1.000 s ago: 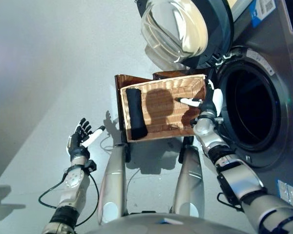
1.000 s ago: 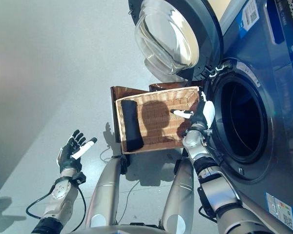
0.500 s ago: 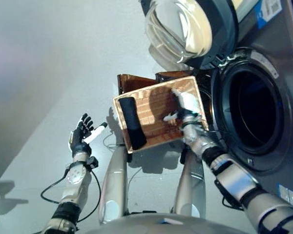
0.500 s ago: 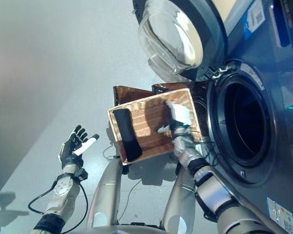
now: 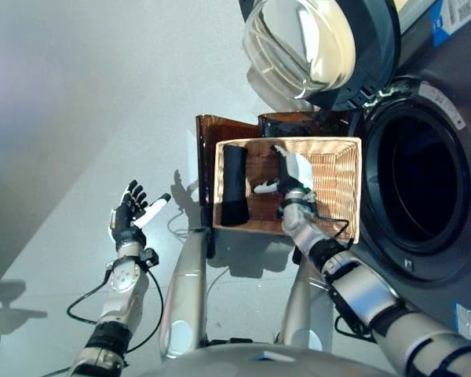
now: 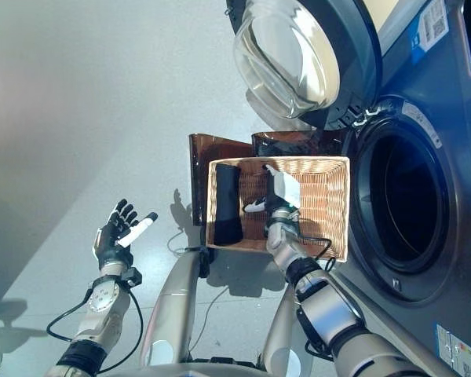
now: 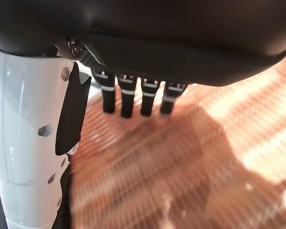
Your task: Pick up the clothes and place them into the washing machine
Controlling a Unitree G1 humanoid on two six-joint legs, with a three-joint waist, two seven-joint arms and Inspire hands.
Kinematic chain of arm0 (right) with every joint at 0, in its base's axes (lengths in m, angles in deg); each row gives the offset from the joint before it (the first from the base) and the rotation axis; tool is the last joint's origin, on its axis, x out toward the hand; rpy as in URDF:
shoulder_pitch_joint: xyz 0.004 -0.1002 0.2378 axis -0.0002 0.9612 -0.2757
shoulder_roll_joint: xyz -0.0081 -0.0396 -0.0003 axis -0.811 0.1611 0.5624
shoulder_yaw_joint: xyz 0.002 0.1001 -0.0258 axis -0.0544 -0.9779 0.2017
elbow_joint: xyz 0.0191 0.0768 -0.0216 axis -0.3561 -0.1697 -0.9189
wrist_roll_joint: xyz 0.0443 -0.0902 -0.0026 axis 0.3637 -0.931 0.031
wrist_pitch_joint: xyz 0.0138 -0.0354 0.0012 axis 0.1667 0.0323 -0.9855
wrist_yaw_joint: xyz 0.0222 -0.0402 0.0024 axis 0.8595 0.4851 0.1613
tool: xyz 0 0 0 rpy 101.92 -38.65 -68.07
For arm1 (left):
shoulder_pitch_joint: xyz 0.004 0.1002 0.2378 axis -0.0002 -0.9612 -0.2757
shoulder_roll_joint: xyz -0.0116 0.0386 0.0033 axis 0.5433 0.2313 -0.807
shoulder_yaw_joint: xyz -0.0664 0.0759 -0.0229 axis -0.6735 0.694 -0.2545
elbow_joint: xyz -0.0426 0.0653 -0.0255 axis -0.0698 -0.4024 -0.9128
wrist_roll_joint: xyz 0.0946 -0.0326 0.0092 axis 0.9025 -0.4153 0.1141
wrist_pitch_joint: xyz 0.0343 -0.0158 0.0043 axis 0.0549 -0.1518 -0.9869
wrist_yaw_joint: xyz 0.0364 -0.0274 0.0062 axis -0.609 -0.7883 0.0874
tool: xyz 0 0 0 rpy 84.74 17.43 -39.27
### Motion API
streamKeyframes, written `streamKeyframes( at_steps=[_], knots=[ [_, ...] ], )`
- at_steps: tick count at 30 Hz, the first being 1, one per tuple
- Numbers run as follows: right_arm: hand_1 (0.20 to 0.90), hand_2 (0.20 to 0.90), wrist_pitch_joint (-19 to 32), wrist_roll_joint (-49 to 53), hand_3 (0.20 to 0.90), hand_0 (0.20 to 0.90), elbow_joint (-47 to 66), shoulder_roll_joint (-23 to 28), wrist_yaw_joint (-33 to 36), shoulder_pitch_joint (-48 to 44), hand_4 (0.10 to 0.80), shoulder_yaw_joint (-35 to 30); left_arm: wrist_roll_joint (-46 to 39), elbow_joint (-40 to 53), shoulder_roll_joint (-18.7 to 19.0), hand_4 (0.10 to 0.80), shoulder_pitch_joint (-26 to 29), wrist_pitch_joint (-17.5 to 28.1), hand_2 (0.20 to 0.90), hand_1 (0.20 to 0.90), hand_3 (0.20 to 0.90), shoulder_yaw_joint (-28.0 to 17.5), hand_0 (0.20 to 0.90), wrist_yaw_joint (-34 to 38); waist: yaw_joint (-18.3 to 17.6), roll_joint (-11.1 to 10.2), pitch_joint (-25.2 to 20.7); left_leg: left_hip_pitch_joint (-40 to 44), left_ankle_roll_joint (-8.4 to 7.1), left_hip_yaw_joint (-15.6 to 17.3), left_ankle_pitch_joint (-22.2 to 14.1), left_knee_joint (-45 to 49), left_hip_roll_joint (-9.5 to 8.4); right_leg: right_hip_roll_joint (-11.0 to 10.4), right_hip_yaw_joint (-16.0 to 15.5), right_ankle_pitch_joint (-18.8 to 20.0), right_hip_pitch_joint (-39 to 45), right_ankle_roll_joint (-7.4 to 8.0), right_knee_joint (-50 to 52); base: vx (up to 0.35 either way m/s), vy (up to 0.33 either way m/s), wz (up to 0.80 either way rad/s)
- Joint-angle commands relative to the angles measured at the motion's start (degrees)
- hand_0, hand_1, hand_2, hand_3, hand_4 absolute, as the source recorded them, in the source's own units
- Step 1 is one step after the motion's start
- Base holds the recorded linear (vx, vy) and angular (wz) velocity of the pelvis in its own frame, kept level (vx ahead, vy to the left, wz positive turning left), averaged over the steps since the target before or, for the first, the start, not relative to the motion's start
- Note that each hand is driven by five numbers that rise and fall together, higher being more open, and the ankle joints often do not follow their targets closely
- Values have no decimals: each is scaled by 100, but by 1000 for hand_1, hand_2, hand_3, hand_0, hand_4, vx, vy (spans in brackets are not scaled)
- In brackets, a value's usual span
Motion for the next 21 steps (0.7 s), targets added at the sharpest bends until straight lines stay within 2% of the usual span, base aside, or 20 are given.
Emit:
streamKeyframes(
  at_steps=[1, 8, 21],
  knots=[
    [900, 900, 179, 95, 900, 900, 639, 279, 440, -167, 800, -253, 196, 462, 413, 800, -229, 487, 900, 900, 900, -445, 900, 121, -10, -15, -131, -13, -277, -275, 216, -257, 183, -238, 160, 836, 201, -77, -488, 0, 0, 0],
    [900, 900, 196, 43, 900, 900, 1017, 428, 318, -83, 800, -278, 190, 457, 388, 800, -240, 485, 900, 900, 900, -509, 900, 90, -41, -52, -143, -58, -271, -282, 198, -201, 193, -223, 189, 813, 147, -82, -432, 0, 0, 0],
    [900, 900, 385, 174, 900, 900, 683, 56, -228, -330, 800, 313, 153, 497, 470, 800, -294, 484, 900, 900, 900, -502, 900, -62, 61, -12, -157, -145, -286, -300, 202, -115, 173, -223, 180, 747, 80, -104, -312, 0, 0, 0]
  ],
)
